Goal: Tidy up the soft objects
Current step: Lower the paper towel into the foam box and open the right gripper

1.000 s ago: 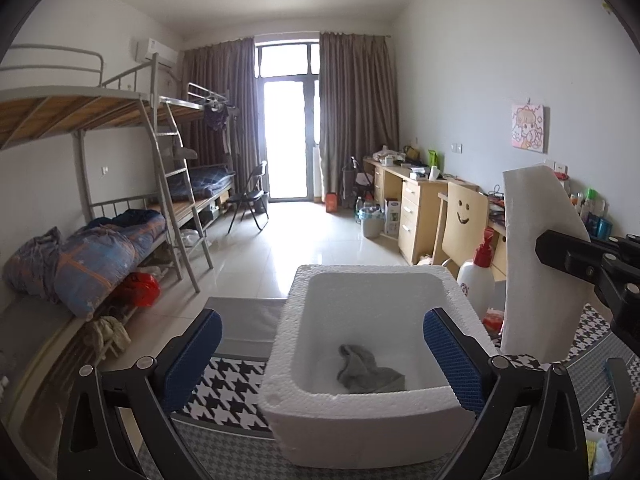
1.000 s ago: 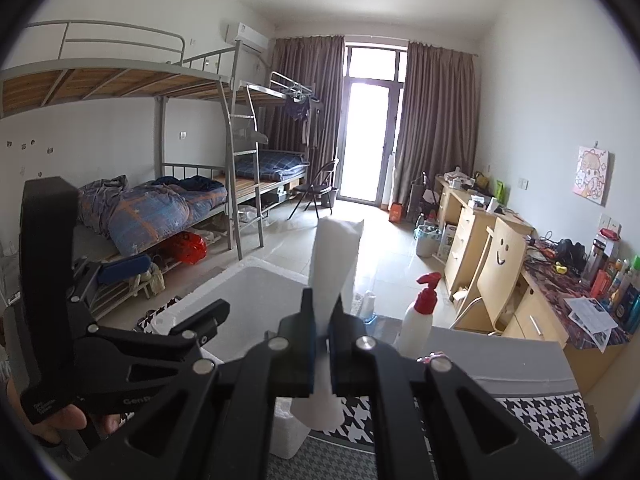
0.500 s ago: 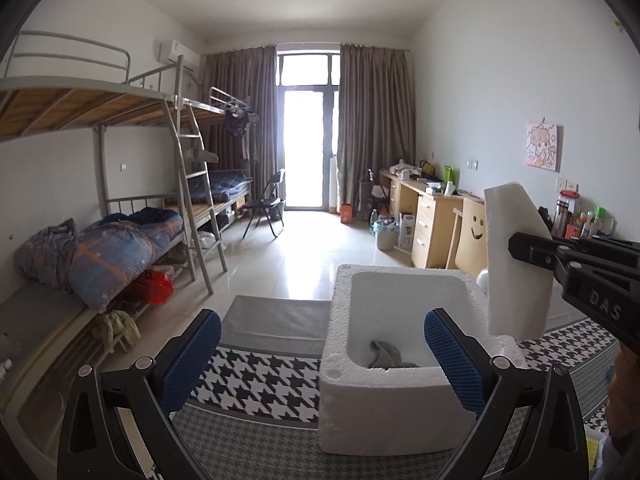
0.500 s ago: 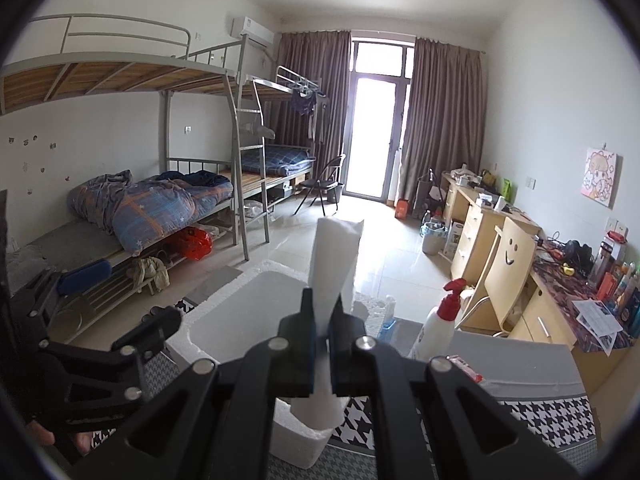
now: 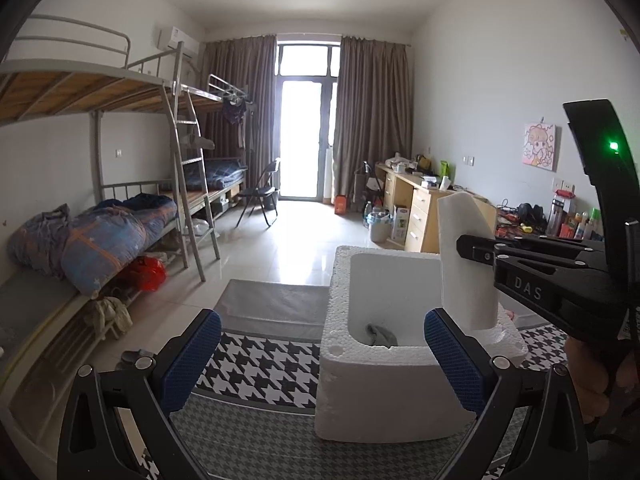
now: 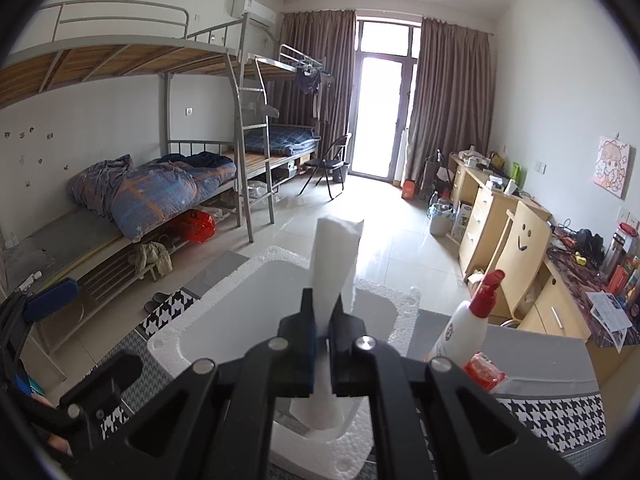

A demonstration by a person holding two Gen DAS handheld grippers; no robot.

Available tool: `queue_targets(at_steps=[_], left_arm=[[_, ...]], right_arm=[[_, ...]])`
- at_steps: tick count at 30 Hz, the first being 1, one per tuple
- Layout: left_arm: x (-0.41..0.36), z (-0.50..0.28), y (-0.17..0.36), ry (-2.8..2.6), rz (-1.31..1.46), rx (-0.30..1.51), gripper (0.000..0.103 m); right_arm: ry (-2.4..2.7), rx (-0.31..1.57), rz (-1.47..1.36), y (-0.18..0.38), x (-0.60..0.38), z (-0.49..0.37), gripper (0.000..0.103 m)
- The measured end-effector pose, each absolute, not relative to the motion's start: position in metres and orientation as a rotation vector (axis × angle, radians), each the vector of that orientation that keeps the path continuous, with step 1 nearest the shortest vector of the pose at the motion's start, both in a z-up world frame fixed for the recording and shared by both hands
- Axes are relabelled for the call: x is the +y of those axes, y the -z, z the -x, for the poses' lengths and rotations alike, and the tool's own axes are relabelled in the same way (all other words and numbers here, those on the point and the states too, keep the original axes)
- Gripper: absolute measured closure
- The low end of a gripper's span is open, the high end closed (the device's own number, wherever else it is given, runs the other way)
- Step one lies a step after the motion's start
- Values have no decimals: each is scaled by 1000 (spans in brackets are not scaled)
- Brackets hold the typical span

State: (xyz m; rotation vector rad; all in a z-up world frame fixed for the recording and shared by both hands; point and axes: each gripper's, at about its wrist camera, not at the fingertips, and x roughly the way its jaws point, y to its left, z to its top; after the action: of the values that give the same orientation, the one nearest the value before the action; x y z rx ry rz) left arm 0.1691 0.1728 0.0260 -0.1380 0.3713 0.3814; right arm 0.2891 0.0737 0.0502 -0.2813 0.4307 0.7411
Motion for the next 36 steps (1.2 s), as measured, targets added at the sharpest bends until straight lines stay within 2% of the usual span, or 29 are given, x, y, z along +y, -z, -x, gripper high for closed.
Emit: queue_targets(at_steps=[13, 14, 15, 16, 18, 29, 36], left_arm=[[175, -165, -21, -375, 145, 379, 1], [175, -164, -21, -375, 144, 379, 1], [175, -164, -21, -377, 143, 379, 1], [175, -163, -21, -380, 143, 379, 1], [175, -163, -21, -384, 143, 379, 1], [173, -159, -23, -396, 151, 377, 1], [169, -155, -25, -390, 141, 369, 1]], right_arm=[[-756, 524, 254, -42, 86, -306, 94], [-756, 540, 249, -42, 87, -309, 91], [-760, 553, 244, -42, 89, -311, 80], [-764, 571, 240, -41, 90, -313, 60], [-766, 571, 231, -41, 89, -314, 36], [-772, 532, 218, -50, 77, -304, 31], [-785, 527, 195, -56, 66, -299, 21]])
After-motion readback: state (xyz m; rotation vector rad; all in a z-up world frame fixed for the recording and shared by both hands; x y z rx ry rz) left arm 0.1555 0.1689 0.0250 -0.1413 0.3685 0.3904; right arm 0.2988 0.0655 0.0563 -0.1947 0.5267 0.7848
